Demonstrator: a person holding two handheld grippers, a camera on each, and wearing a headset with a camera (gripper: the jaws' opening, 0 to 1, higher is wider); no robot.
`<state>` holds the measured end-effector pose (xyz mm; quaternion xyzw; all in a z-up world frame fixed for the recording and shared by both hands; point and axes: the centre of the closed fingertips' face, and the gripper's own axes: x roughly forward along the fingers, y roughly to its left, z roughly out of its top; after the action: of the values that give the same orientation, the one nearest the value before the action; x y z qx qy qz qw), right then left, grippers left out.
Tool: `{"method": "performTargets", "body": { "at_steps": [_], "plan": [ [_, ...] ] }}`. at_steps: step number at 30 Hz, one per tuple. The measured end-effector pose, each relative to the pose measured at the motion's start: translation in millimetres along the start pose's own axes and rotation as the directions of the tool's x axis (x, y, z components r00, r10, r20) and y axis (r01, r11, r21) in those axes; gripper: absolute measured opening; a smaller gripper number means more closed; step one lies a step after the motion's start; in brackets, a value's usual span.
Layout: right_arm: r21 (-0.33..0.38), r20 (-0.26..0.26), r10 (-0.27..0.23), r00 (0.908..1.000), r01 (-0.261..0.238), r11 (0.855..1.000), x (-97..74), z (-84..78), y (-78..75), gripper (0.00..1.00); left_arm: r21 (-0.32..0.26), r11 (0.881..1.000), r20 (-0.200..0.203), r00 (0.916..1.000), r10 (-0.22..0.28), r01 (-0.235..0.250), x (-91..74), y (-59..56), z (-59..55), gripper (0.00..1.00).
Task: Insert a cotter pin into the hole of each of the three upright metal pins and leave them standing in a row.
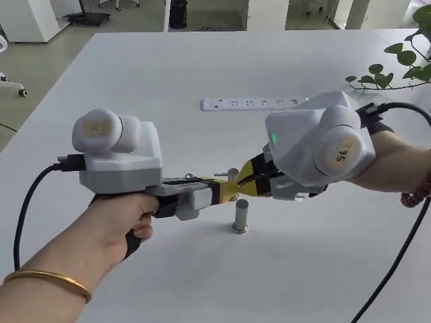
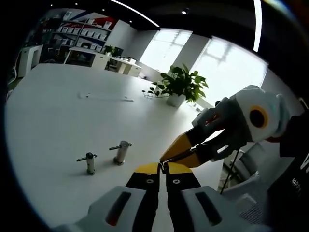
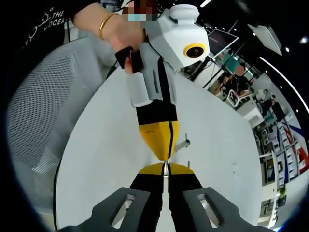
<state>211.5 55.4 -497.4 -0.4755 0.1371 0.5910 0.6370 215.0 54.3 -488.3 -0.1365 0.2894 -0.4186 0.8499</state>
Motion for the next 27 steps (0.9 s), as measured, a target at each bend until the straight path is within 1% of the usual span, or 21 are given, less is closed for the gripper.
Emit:
{"method": "performTargets", "body": {
  "at_steps": [2, 8, 10, 12, 13, 14, 15, 16, 18, 19, 21, 22, 23, 24, 26, 27],
  "plan": [
    [-0.002, -0.001, 0.0, 1.0, 0.0, 1.0, -0.1, 0.0, 0.5, 0.0, -0.012, 1.0, 0.003, 1.0, -0.003, 0.003, -0.4, 0.0, -0.8, 0.01],
    [0.004, 0.001, -0.002, 1.0, 0.002, 1.0, -0.1, 0.8, 1.0, 0.0, -0.024, 1.0, 0.013, 0.9999, -0.008, 0.008, -1.5, 0.3, -1.1, 0.01],
    [0.002, 0.004, -0.006, 1.0, 0.006, 1.0, -0.5, 1.6, 0.2, 0.0, -0.013, 1.0, 0.02, 0.9998, -0.007, 0.008, -2.1, 0.3, 0.1, 0.01],
    [0.018, 0.009, -0.011, 0.9999, 0.01, 1.0, -1.0, 2.3, -1.1, 0.0, -0.016, 1.0, 0.028, 0.9996, -0.004, 0.004, -2.7, 0.6, 1.5, 0.01],
    [0.036, 0.017, -0.015, 0.9997, 0.015, 0.999, -1.2, 2.7, -2.2, 0.0, -0.022, 1.0, 0.032, 0.9995, -0.002, 0.002, -2.8, 0.9, 2.3, 0.01],
    [0.078, 0.026, -0.026, 0.9993, 0.023, 0.997, -1.2, 3.1, -3.7, 0.0, -0.029, 1.0, 0.045, 0.999, 0.005, -0.004, -2.9, 1.9, 4.2, 0.0],
    [0.116, 0.037, -0.018, 0.9991, 0.014, 0.993, -1.2, 3.7, -3.0, 0.0, -0.028, 1.0, 0.062, 0.9981, 0.002, 0.0, -3.1, 1.5, 6.7, 0.0],
    [0.153, 0.052, -0.016, 0.9985, 0.007, 0.988, -1.7, 4.2, -4.2, 0.0, -0.026, 1.0, 0.065, 0.9979, 0.003, -0.001, -3.7, 1.3, 6.9, 0.0],
    [0.187, 0.068, -0.012, 0.9976, -0.001, 0.982, -2.5, 4.5, -4.6, 0.0, -0.017, 1.0, 0.072, 0.9974, 0.002, 0.0, -4.4, 0.5, 8.0, 0.0],
    [0.209, 0.078, -0.023, 0.9967, 0.006, 0.978, -3.4, 4.6, -6.3, 0.0, -0.013, 1.0, 0.08, 0.9968, 0.002, -0.001, -4.8, 0.4, 9.0, 0.0],
    [0.245, 0.091, -0.02, 0.9957, -0.003, 0.97, -4.1, 4.8, -5.9, 0.0, -0.012, 1.0, 0.084, 0.9964, 0.0, 0.001, -5.0, 0.4, 9.9, 0.0],
    [0.266, 0.095, -0.016, 0.9953, -0.01, 0.964, -1.7, 0.3, -8.7, 0.0, -0.01, 1.0, 0.085, 0.9964, 0.0, 0.001, -5.2, 0.3, 10.0, 0.0],
    [0.291, 0.101, -0.014, 0.9948, -0.016, 0.957, -1.7, -0.6, -8.6, 0.0, -0.004, 1.0, 0.086, 0.9963, 0.001, 0.0, -5.5, 0.9, 10.2, 0.0],
    [0.325, 0.114, -0.005, 0.9935, -0.032, 0.945, -2.5, 0.6, -6.9, 0.01, -0.001, 1.0, 0.086, 0.9963, 0.001, -0.001, -5.7, 1.0, 10.1, 0.0],
    [0.378, 0.128, -0.003, 0.9918, -0.046, 0.925, -4.3, 1.0, -6.2, 0.04, 0.012, 1.0, 0.082, 0.9966, 0.001, -0.002, -6.6, 1.2, 9.2, 0.0],
    [0.389, 0.135, 0.002, 0.9909, -0.055, 0.92, -5.2, 0.6, -5.4, 0.05, 0.023, 1.0, 0.079, 0.9969, 0.001, -0.003, -7.2, 1.6, 8.3, 0.0]
  ]
}}
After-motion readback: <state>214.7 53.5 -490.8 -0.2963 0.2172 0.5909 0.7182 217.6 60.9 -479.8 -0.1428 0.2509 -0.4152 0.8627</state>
